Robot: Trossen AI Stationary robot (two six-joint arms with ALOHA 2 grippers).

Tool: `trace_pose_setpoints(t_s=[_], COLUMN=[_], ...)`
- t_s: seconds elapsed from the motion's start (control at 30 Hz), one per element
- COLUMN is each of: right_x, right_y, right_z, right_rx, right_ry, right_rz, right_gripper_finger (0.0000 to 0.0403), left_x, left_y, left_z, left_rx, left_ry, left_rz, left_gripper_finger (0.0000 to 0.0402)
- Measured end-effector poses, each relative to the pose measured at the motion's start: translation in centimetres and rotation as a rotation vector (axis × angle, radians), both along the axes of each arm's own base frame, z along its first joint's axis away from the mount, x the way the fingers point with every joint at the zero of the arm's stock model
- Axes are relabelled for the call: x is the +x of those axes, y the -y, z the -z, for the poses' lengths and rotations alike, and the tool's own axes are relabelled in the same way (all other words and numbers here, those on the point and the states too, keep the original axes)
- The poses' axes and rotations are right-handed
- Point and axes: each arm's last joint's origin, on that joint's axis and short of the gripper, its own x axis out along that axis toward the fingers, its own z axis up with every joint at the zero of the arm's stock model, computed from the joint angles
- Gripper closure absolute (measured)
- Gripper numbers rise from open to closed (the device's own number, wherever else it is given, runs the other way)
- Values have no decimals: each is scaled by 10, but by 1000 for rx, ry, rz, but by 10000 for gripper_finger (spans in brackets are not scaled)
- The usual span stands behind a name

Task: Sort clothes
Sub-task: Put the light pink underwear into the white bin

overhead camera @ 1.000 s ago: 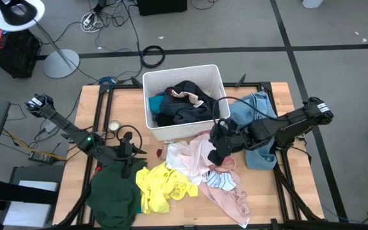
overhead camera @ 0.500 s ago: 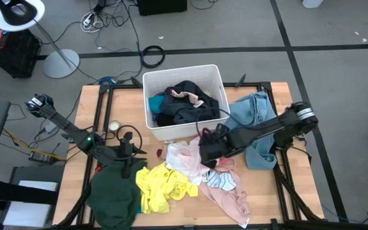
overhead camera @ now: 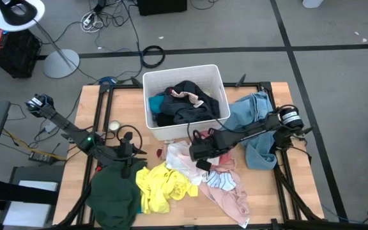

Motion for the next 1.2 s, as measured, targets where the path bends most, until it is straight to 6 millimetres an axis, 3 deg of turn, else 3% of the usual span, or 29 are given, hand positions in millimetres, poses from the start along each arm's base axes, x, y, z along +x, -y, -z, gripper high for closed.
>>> trace_pose_setpoints(t_s=[0.2, 0.63, 1.03, 1.2], right_x=[-5, -11, -13, -11], right_y=[-4, -7, 39, 70], right_z=[-42, -170, -277, -298], right_rx=[-17, -168, -437, -545], right_ry=[102, 450, 817, 922], right_rz=[1, -116, -139, -80], right_gripper_finger=[398, 401, 402, 403], left_x=[0, 0, 0, 0], left_y=[0, 0, 0, 0], left_z=[0, 0, 0, 0], left_rx=[1, 0, 1, 1], left_ry=[-1, 0, -1, -2], left_rz=[0, 0, 0, 0], left_gripper_finger=[280, 280, 280, 280])
